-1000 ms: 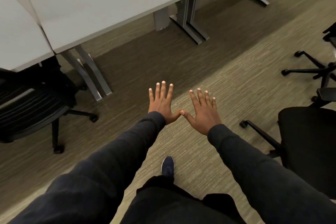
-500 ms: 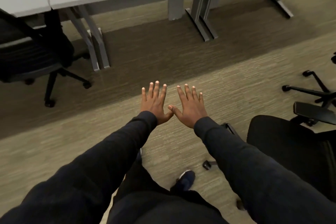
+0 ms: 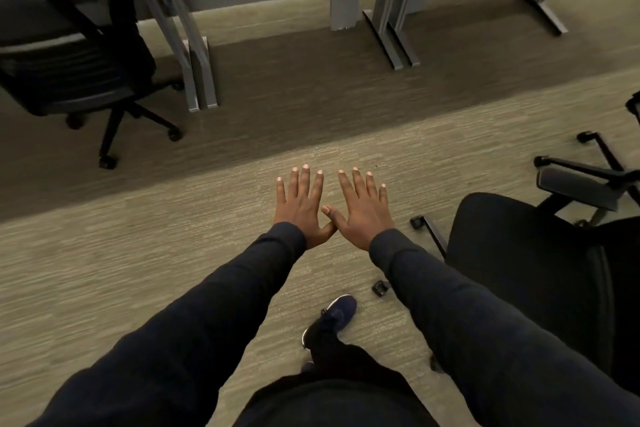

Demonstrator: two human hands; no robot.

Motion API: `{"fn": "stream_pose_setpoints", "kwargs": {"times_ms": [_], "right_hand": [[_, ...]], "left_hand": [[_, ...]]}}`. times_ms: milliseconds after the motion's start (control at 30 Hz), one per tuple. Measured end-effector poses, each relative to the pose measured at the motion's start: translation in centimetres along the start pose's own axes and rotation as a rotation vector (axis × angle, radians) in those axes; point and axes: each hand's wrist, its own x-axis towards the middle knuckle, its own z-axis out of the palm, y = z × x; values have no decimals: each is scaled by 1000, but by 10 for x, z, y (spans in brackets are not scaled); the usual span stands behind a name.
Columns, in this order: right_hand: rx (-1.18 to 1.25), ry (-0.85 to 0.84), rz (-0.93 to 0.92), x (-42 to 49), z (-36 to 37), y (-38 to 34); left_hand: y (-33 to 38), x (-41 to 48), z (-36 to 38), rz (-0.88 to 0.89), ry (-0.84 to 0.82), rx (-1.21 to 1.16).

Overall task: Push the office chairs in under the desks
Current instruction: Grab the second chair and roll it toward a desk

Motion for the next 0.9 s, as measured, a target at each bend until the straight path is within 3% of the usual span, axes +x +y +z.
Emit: {"fn": "stream_pose_setpoints", "kwargs": {"times_ms": [367,900], "right_hand": [[-54,-46,-27,-124,18,13],[-111,-54,-143,-215,-5,97]], "left_hand": [[56,-111,45,-34,-44,-71],[186,-160,65,-53,-87,-116]]}}
